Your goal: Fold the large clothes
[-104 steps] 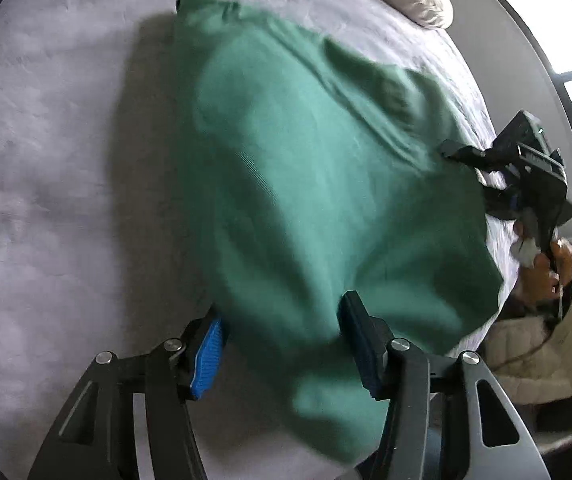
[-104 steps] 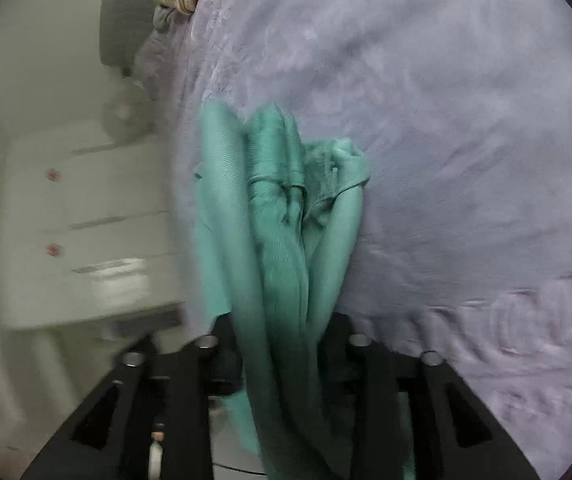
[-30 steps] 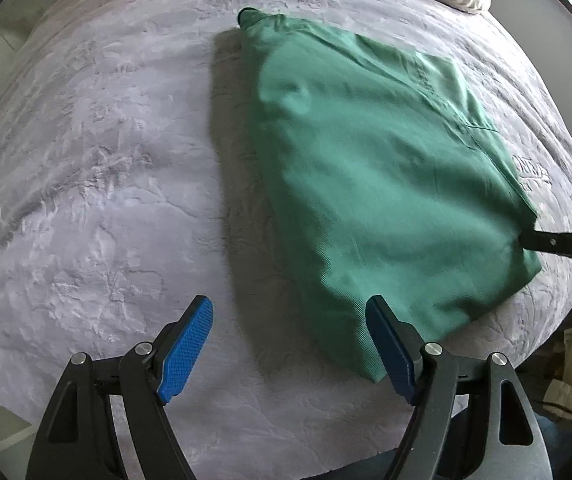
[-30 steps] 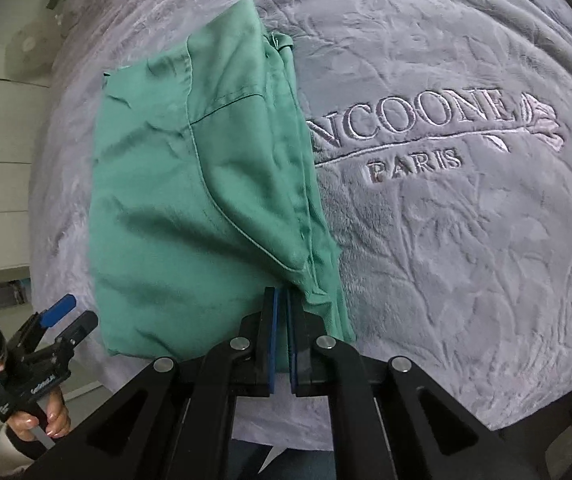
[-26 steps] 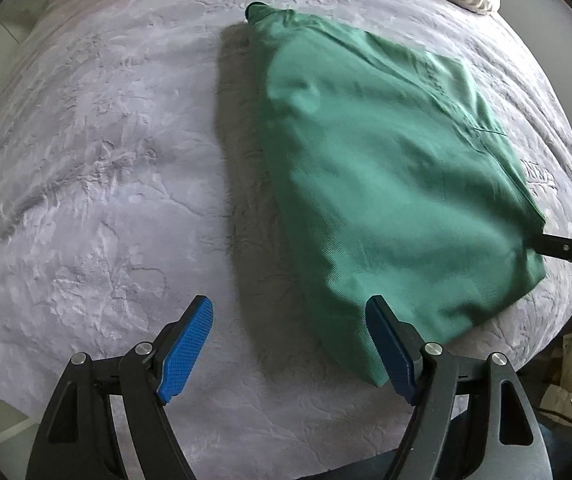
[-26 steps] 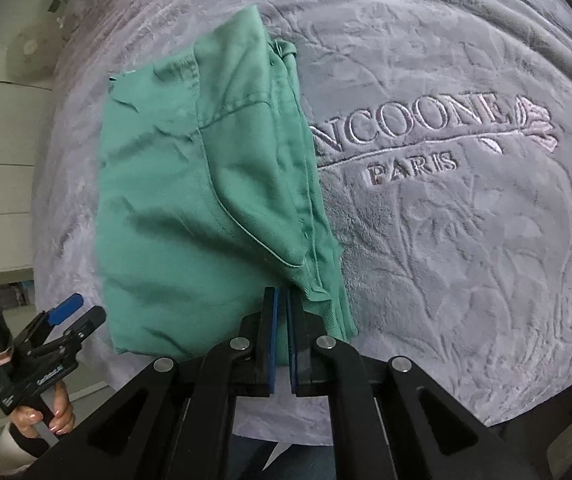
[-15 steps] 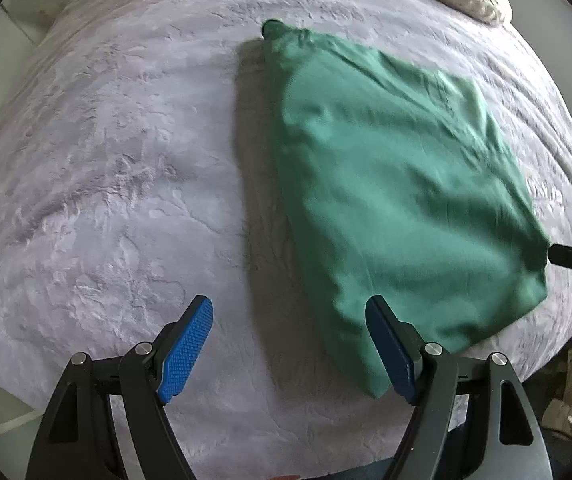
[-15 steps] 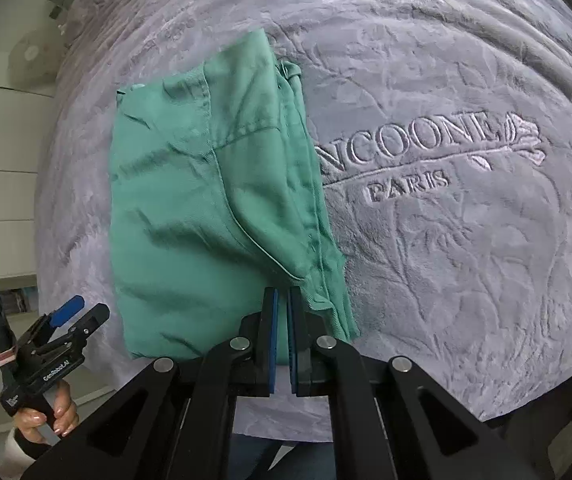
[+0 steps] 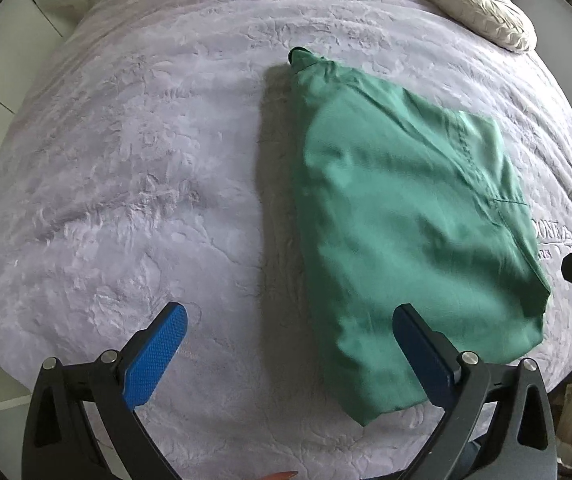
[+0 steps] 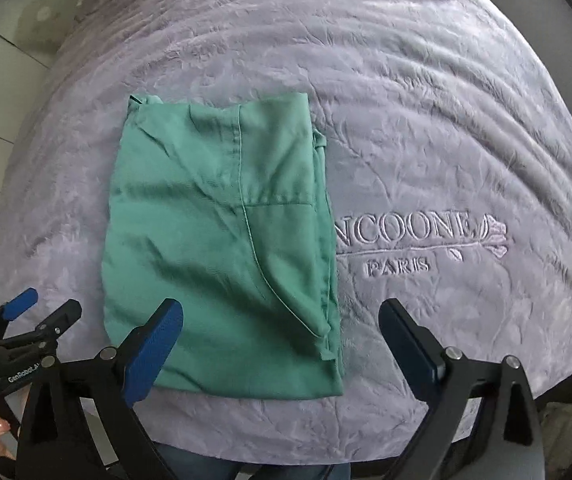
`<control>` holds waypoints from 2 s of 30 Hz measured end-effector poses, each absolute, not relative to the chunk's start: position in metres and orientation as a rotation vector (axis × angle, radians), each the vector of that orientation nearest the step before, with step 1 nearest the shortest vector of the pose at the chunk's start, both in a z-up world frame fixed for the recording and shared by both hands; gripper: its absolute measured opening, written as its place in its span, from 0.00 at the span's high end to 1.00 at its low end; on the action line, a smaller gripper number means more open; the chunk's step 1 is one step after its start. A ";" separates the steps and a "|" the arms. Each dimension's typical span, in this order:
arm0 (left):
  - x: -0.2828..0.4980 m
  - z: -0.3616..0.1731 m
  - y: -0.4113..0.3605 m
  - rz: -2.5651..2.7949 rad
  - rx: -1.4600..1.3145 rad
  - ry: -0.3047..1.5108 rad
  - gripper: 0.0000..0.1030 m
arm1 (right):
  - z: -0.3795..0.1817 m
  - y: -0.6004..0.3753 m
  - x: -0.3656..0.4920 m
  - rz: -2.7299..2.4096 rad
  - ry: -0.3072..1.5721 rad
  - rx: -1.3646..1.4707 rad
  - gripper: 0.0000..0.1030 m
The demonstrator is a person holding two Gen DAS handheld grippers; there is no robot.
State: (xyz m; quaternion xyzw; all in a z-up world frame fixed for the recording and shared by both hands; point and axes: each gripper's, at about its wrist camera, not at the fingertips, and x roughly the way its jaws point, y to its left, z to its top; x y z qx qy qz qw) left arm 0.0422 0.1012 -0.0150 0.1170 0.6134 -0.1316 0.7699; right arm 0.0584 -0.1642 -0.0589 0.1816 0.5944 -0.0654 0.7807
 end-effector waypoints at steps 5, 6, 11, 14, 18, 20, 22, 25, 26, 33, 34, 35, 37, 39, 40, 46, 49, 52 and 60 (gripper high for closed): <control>0.041 -0.016 0.102 -0.280 0.263 1.332 0.00 | -0.059 -0.159 0.061 -0.159 1.287 0.374 0.03; 0.041 -0.016 0.102 -0.280 0.265 1.331 0.00 | -0.059 -0.159 0.061 -0.161 1.287 0.370 0.03; 0.042 -0.017 0.101 -0.275 0.272 1.331 0.00 | -0.058 -0.158 0.062 -0.167 1.289 0.355 0.03; 0.042 -0.016 0.101 -0.276 0.273 1.328 0.00 | -0.058 -0.157 0.062 -0.174 1.290 0.349 0.03; 0.043 -0.016 0.100 -0.271 0.282 1.325 0.00 | -0.058 -0.157 0.063 -0.175 1.292 0.347 0.03; 0.043 -0.016 0.100 -0.270 0.288 1.323 0.00 | -0.058 -0.157 0.063 -0.176 1.292 0.345 0.03; 0.042 -0.016 0.099 -0.269 0.293 1.323 0.00 | -0.058 -0.156 0.063 -0.176 1.292 0.342 0.03; 0.041 -0.016 0.098 -0.268 0.297 1.321 0.00 | -0.057 -0.155 0.063 -0.178 1.294 0.329 0.03; 0.041 -0.016 0.097 -0.268 0.303 1.318 0.00 | -0.057 -0.155 0.063 -0.180 1.295 0.322 0.03; 0.040 -0.015 0.094 -0.265 0.314 1.311 0.00 | -0.057 -0.153 0.064 -0.185 1.300 0.294 0.03; 0.040 -0.015 0.094 -0.263 0.315 1.310 0.00 | -0.057 -0.153 0.063 -0.185 1.300 0.294 0.03; 0.040 -0.015 0.094 -0.262 0.317 1.309 0.00 | -0.057 -0.153 0.064 -0.184 1.300 0.294 0.03; 0.039 -0.015 0.094 -0.260 0.318 1.308 0.00 | -0.057 -0.152 0.063 -0.185 1.300 0.294 0.03; 0.039 -0.015 0.094 -0.262 0.318 1.308 0.00 | -0.057 -0.152 0.063 -0.187 1.299 0.294 0.03; 0.039 -0.015 0.093 -0.261 0.317 1.308 0.00 | -0.057 -0.151 0.063 -0.187 1.298 0.293 0.03; 0.040 -0.014 0.094 -0.261 0.319 1.310 0.00 | -0.057 -0.152 0.065 -0.183 1.300 0.289 0.03; 0.040 -0.014 0.094 -0.262 0.320 1.310 0.00 | -0.057 -0.151 0.065 -0.184 1.301 0.284 0.03; 0.040 -0.014 0.095 -0.263 0.320 1.310 0.00 | -0.057 -0.150 0.065 -0.186 1.301 0.284 0.03; 0.040 -0.013 0.091 -0.261 0.321 1.311 0.00 | -0.057 -0.152 0.067 -0.180 1.301 0.278 0.03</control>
